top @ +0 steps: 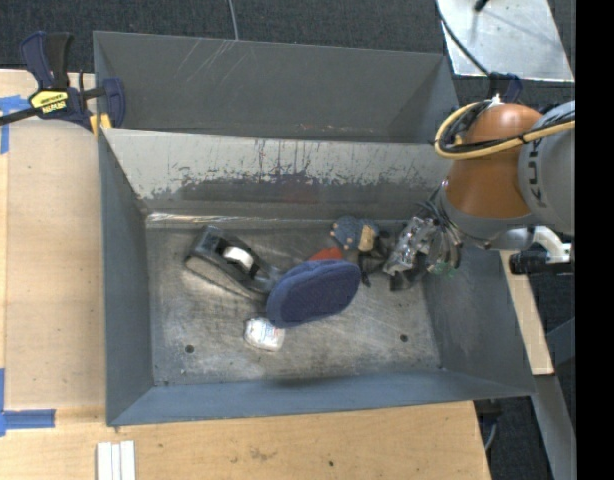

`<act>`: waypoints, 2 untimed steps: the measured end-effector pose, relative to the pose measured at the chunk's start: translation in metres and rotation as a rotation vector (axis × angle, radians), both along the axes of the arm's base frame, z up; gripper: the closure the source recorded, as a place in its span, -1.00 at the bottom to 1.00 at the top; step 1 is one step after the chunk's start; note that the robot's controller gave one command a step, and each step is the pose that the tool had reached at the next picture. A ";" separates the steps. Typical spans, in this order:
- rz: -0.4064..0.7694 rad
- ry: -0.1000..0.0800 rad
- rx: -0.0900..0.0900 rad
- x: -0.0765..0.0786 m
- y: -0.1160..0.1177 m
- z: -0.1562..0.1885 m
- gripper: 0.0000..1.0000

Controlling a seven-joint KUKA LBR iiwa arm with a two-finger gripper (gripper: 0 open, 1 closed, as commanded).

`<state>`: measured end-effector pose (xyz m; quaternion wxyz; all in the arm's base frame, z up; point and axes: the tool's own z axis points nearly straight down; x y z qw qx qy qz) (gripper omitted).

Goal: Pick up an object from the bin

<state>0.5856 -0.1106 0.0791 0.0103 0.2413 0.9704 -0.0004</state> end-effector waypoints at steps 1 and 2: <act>0.003 0.008 0.003 0.003 -0.001 0.071 1.00; 0.006 0.012 0.004 0.005 -0.002 0.109 1.00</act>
Offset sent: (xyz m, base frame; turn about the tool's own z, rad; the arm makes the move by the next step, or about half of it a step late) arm 0.0001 -0.0001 0.0656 0.0000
